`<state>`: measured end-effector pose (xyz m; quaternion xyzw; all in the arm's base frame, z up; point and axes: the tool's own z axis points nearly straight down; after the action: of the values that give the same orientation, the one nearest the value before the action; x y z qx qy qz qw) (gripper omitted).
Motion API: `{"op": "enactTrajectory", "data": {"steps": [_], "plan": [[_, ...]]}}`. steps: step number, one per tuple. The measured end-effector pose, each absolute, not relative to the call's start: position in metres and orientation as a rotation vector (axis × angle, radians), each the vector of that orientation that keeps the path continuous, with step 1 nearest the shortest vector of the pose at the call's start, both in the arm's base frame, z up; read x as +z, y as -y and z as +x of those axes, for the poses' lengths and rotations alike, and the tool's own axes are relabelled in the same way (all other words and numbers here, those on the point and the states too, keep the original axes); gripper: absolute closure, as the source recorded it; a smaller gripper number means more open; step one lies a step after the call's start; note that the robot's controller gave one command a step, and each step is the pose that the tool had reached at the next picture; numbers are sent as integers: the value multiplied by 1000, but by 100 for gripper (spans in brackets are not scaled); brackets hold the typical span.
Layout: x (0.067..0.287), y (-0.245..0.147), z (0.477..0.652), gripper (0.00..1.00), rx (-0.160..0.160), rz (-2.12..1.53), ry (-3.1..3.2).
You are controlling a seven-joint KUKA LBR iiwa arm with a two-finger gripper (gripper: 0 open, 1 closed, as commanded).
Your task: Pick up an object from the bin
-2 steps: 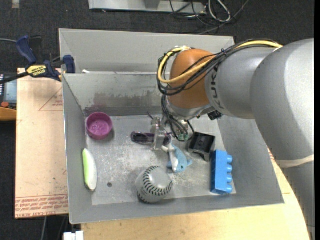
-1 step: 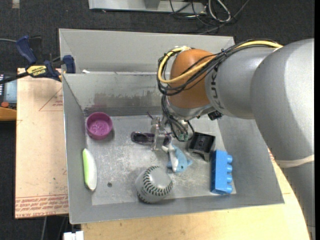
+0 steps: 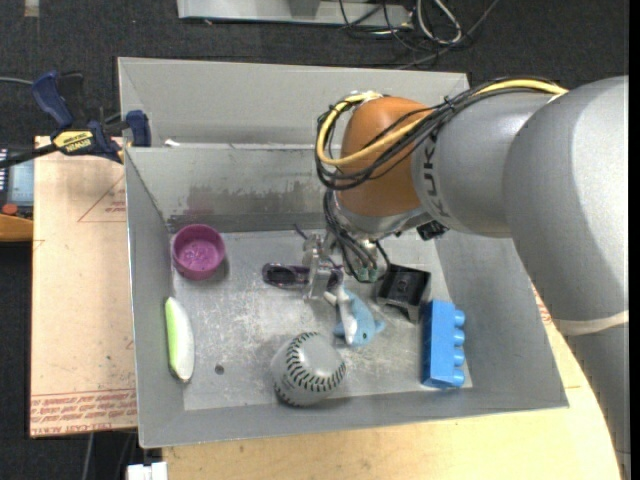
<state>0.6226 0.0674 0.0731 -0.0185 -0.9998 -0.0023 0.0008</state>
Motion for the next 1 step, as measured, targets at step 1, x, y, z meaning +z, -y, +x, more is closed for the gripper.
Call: {"op": "enactTrajectory", "data": {"steps": [1], "plan": [[84, -67, 622, 100, -7, -58, 3140]]}}
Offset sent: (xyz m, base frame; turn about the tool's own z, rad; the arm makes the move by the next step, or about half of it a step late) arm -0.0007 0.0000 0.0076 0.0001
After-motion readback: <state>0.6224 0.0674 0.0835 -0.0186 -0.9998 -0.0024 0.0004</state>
